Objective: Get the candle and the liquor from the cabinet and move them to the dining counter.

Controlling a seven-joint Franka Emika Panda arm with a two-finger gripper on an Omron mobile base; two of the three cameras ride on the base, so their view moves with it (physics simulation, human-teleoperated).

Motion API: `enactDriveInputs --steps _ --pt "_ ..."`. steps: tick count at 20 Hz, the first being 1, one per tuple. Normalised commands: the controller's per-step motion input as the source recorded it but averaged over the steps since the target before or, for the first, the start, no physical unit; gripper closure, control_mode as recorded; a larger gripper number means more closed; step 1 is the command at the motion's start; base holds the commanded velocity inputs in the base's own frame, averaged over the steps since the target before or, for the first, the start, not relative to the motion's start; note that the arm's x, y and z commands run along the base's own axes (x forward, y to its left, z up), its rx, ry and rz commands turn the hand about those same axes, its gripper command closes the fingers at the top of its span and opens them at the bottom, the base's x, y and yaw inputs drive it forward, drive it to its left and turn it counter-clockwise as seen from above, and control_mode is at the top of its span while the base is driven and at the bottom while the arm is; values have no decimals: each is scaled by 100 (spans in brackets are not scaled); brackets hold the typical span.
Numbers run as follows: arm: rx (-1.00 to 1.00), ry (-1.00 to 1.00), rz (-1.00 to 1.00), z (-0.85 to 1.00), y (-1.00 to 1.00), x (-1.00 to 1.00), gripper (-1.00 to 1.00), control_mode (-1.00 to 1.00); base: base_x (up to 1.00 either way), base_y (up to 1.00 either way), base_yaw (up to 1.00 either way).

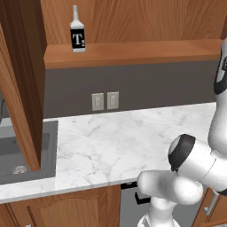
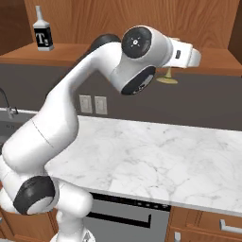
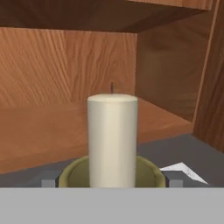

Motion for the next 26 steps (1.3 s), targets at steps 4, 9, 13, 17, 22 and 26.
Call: enactDriveInputs --steps 4,9,13,17,22,26 --pt "-9 0 0 0 100 -84 100 -100 0 0 0" --pt "-6 0 1 0 98 -100 100 -100 0 0 0" --pt "0 0 2 0 59 -100 100 -100 0 0 0" --pt "0 0 1 0 37 -95 100 -100 0 0 0" --pt "0 0 7 0 35 -63 100 -100 0 0 0" --pt "0 9 12 0 24 -20 100 -100 0 0 0"
